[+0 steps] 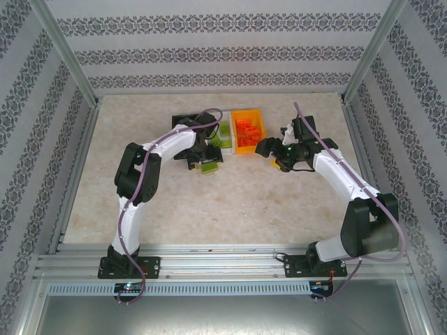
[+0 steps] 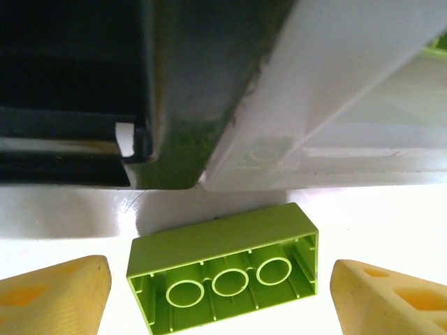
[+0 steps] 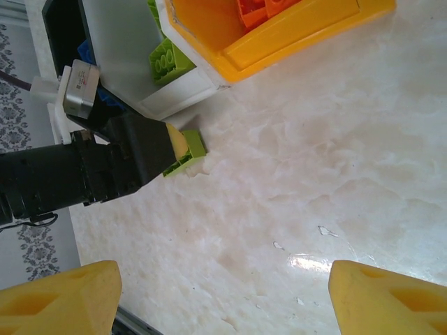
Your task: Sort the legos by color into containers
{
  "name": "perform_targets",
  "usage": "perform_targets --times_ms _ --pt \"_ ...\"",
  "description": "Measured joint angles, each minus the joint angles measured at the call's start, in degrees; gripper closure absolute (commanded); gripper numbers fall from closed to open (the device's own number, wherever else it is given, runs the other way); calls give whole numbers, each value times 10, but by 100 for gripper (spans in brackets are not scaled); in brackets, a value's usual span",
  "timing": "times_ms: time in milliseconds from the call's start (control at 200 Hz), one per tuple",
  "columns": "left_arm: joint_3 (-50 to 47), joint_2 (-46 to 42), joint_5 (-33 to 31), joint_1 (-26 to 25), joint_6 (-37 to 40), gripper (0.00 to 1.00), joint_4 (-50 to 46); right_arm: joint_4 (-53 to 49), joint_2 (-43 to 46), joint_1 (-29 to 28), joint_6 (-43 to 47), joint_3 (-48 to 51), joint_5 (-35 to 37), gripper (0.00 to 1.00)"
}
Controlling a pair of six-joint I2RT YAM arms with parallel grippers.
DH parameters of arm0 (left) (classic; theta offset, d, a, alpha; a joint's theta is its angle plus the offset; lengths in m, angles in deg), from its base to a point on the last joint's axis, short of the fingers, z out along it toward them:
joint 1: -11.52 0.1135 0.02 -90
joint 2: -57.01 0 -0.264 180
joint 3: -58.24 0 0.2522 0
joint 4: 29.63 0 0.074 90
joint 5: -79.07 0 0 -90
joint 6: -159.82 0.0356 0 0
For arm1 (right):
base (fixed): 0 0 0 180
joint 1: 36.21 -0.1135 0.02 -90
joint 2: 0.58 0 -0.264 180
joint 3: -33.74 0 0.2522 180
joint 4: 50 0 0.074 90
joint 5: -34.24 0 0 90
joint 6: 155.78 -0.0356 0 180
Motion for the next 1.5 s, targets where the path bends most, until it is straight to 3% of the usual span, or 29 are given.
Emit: perform_targets --times_ms 365,535,645,1174,1504 --pt "96 57 -41 -23 30 18 -71 22 12 -2 -17 25 5 22" --pt "90 60 -25 -32 32 23 -72 24 12 -1 -17 25 7 22" --pt "61 61 -10 -36 30 33 -70 24 12 -1 -17 25 7 22" --pt "-24 2 8 -36 18 40 -17 24 1 -5 -16 25 7 22" --pt "-45 -110 16 -36 28 40 1 20 1 -5 -8 29 14 21"
